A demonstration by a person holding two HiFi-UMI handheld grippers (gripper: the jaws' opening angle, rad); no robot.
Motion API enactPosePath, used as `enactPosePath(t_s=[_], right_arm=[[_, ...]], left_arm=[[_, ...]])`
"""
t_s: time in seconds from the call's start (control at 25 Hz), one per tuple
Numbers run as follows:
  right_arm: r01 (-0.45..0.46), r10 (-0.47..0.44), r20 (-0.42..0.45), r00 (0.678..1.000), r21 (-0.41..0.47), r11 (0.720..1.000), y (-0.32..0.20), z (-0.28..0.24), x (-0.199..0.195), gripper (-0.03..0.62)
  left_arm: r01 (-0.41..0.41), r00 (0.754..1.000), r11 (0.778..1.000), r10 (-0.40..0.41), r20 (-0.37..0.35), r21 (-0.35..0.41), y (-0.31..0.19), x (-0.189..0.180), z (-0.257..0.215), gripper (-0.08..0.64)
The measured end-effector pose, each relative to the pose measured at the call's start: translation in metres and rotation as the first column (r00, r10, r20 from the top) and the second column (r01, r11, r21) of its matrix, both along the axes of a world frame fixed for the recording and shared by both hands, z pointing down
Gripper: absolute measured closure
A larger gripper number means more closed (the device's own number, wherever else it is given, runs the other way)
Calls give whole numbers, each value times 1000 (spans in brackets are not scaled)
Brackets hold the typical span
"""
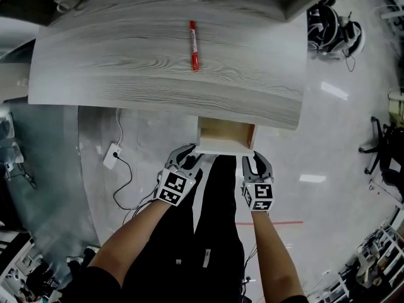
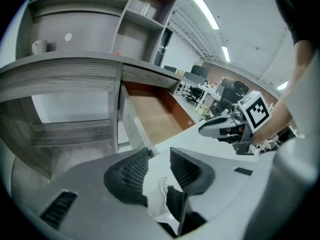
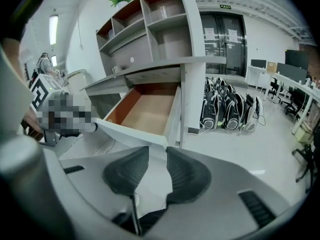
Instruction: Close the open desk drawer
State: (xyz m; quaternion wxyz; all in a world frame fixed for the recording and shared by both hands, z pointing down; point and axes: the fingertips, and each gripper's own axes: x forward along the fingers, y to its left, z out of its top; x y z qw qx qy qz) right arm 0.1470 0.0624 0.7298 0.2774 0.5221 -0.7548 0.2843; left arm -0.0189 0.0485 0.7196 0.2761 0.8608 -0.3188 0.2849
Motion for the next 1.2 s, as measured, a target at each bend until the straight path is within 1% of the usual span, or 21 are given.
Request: enactPosePath(t_s=[0.2, 0.28, 0.48, 0.68, 0.84, 1.0, 1.2], right_arm=[[-30, 30, 11, 999, 53, 998, -6, -25, 4, 477], [-34, 33, 13, 999, 69, 997, -10, -32, 5, 479], [-44, 42, 21, 999, 88, 995, -17, -42, 2, 479], [-44, 42, 18, 999, 100, 994, -38, -43, 0, 479], [-32, 32, 1, 999, 123, 992, -62, -42, 0, 479], [-37, 38, -5, 999, 149, 988, -83, -42, 2, 479], [-40, 42, -9, 999, 160, 986, -101, -43, 1, 479]], left_arm=[[75, 995, 997, -75, -66, 1, -7, 1, -24, 417], [107, 991, 994, -107, -80, -8, -11, 0, -31, 419], [157, 985, 987, -159, -73, -31, -20, -3, -41, 422], [194, 978, 981, -195, -72, -27, -45, -5, -42, 422], [194, 979, 981, -193, -69, 4, -70, -4, -42, 422], [158, 985, 985, -153, -74, 74, -93, -2, -42, 422], [138, 989, 985, -131, -74, 107, -114, -2, -43, 423]])
